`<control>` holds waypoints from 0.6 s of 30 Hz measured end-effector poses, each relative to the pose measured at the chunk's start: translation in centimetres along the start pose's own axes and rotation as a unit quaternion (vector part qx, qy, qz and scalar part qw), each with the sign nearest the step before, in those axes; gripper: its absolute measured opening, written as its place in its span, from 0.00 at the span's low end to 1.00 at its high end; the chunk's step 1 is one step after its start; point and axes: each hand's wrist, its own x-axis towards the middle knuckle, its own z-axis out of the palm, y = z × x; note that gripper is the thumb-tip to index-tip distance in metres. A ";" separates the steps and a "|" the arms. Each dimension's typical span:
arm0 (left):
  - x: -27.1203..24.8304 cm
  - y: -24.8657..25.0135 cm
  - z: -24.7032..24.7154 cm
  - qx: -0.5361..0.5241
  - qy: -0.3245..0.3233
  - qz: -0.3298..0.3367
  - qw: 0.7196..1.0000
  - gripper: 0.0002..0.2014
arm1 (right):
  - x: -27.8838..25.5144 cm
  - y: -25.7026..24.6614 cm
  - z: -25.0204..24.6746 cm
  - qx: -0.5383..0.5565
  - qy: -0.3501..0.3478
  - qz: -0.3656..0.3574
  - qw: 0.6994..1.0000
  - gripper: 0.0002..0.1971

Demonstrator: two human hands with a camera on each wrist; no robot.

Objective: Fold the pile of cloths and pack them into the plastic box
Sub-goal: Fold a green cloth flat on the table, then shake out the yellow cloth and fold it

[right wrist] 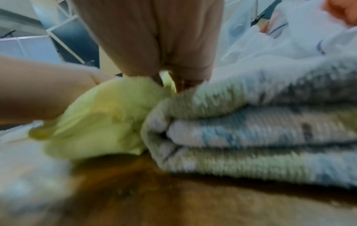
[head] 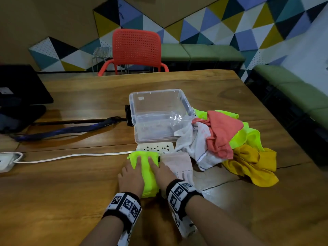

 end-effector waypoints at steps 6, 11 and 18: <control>-0.6 0.4 -1.7 0.007 0.065 0.035 0.997 0.32 | -3.1 2.5 -1.0 -0.092 0.183 -0.001 0.979 0.27; -1.7 2.4 -1.0 0.026 0.083 0.177 0.980 0.22 | -4.9 5.3 2.2 -0.120 0.056 0.064 0.989 0.41; -2.2 7.9 -0.9 0.033 0.063 0.274 0.959 0.25 | -4.7 7.3 -2.0 -0.051 0.094 0.030 0.994 0.25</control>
